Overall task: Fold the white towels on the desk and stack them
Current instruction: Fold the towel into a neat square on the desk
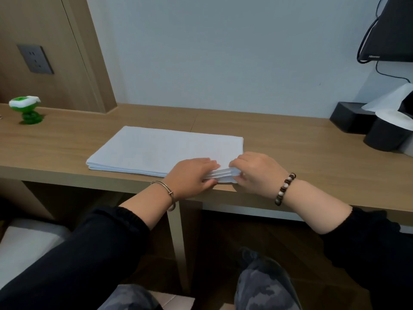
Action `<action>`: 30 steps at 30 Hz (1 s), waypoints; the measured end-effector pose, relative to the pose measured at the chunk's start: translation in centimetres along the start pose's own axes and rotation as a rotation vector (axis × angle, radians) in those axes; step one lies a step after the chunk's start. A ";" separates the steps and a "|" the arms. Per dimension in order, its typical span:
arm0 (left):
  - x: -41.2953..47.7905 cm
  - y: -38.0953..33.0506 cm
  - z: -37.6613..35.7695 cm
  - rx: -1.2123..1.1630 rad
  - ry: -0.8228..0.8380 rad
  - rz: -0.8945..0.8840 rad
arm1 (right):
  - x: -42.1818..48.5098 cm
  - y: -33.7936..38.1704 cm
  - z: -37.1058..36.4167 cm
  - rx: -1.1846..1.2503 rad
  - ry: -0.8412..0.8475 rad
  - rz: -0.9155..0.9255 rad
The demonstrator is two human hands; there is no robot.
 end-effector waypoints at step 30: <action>1.9 -0.4 -0.1 0.224 -0.061 0.110 | -1.8 1.8 1.0 -0.167 -0.403 0.096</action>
Point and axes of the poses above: each hand's wrist, its own x-axis towards the middle knuckle, its own z-axis out of the back of the hand, y = z × x, the point moved 8 cm from there along x, towards the middle knuckle, and after that the axes turned 6 degrees about -y, right-handed, at the moved point
